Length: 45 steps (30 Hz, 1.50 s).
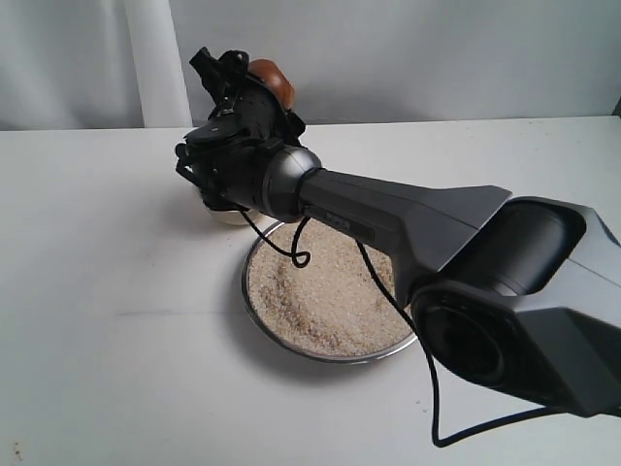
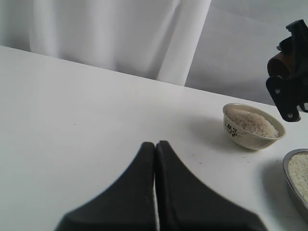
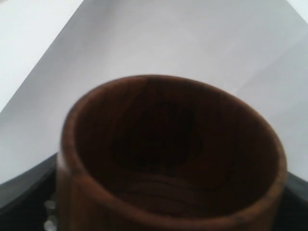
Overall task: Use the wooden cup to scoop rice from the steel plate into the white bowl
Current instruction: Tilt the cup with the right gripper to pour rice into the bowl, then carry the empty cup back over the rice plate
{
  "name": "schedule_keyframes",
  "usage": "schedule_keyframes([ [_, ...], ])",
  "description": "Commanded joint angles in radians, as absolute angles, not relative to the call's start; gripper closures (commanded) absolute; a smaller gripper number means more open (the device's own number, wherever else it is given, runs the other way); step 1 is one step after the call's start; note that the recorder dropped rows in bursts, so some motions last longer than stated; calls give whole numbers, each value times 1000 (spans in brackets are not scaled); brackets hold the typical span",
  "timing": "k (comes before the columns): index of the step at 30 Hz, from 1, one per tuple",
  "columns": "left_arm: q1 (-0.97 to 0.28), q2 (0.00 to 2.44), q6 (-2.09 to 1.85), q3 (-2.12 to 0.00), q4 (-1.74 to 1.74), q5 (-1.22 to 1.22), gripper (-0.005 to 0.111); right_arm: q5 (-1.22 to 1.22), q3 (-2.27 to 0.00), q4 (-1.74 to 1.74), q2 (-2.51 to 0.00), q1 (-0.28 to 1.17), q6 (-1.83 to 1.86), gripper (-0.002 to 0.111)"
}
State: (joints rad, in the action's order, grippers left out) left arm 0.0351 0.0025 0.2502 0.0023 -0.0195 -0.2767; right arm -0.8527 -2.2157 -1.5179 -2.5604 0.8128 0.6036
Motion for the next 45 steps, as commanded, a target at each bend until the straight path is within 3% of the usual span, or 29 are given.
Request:
schedule_keyframes([
  [1,30,0,254,0,-18,-267,107,-848,-2218,-1500,-2556,819,595,108],
  [9,30,0,254,0,-18,-267,107,-839,-2236,-1325,-2552,819,426,108],
  [16,30,0,254,0,-18,-267,107,-854,-2496,-733,-2547,812,384,108],
  [23,30,0,254,0,-18,-267,107,-1080,-2550,-427,-2426,780,399,108],
  [27,30,0,254,0,-18,-267,107,-1221,-2378,-285,-2265,734,467,108],
  [36,30,0,254,0,-18,-267,107,-1221,-1916,-297,-2023,694,580,108],
  [45,30,0,254,0,-18,-267,107,-1221,-1676,-484,-2003,684,591,108],
])
